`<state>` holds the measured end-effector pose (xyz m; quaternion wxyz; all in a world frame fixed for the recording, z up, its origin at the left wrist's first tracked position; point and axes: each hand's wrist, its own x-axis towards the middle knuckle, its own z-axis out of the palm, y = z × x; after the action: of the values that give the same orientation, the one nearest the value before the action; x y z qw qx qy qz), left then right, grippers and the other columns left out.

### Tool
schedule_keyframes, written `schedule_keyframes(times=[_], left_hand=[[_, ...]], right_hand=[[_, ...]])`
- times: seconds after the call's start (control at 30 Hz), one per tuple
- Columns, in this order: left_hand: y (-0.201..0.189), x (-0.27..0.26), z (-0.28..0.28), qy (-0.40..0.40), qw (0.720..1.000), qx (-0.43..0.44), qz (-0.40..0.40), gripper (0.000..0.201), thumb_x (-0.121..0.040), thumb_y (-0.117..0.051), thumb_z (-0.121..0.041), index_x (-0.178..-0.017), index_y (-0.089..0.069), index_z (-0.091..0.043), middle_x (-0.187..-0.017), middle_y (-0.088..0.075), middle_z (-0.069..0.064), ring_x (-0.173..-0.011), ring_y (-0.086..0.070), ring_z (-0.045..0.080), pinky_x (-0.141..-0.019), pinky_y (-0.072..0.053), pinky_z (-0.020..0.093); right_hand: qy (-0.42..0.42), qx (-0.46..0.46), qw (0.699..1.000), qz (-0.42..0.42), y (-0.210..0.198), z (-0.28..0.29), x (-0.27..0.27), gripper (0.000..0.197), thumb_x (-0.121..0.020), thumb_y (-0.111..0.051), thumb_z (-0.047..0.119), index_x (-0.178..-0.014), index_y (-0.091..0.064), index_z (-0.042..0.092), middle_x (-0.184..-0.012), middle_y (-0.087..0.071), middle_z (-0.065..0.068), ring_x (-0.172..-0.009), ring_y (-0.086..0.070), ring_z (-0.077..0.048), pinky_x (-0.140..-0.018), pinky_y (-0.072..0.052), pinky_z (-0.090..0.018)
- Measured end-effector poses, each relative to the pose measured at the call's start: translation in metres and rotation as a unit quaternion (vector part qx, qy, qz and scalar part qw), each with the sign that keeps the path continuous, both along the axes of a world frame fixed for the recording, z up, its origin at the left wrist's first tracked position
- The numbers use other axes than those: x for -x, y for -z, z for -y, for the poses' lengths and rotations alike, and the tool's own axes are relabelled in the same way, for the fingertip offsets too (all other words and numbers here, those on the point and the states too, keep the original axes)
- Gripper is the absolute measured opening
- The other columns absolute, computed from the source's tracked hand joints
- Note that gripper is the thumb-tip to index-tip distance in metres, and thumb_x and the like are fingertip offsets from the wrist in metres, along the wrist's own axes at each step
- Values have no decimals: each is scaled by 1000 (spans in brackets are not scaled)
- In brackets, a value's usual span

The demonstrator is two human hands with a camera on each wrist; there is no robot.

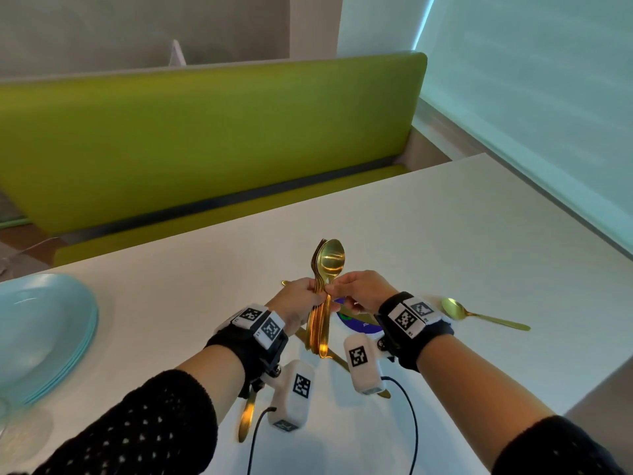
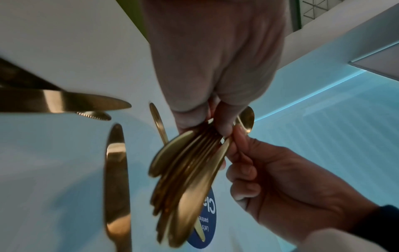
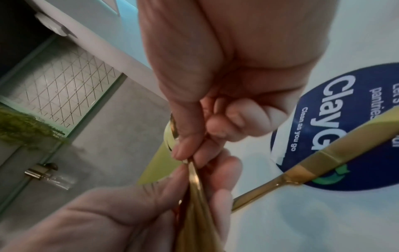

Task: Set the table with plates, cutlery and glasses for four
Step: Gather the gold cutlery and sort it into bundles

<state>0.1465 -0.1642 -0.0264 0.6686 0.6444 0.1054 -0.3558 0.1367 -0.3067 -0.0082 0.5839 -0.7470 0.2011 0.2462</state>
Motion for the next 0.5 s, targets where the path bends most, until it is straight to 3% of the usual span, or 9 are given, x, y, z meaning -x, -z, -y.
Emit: schedule_keyframes(times=[0.13, 0.3, 0.43, 0.5], left_hand=[[-3, 5, 2, 17, 1000, 9, 1, 15, -93, -48, 3, -100, -52, -9, -88, -68, 13, -79, -69, 19, -82, -54, 36], [-5, 9, 8, 44, 999, 1, 15, 20, -92, -49, 8, -102, -49, -9, -86, -65, 11, -79, -67, 19, -75, -55, 31], [-2, 9, 13, 63, 998, -22, 20, 23, -91, -50, 8, -108, -49, -8, -85, -66, 11, -76, -66, 18, -72, -55, 30], [0, 9, 15, 74, 996, -37, 20, 22, -92, -50, 6, -108, -52, -8, -90, -67, 10, -78, -65, 18, -76, -54, 34]], right_hand=[[2, 27, 1000, 2, 1, 4, 4, 12, -84, -69, 15, -76, -63, 10, -40, -56, 7, -35, -43, -5, -41, -35, -17], [33, 44, 998, 10, 2, 7, 9, 14, -82, -71, 15, -71, -63, 10, -37, -54, 8, -30, -41, -3, -36, -32, -15], [31, 54, 998, 13, 4, 12, 13, 18, -81, -73, 17, -68, -62, 13, -48, -60, 4, -29, -43, -2, -36, -32, -14], [-4, 111, 994, 21, 4, 20, 13, 20, -82, -72, 26, -66, -63, 17, -57, -62, 6, -38, -46, -2, -42, -36, -15]])
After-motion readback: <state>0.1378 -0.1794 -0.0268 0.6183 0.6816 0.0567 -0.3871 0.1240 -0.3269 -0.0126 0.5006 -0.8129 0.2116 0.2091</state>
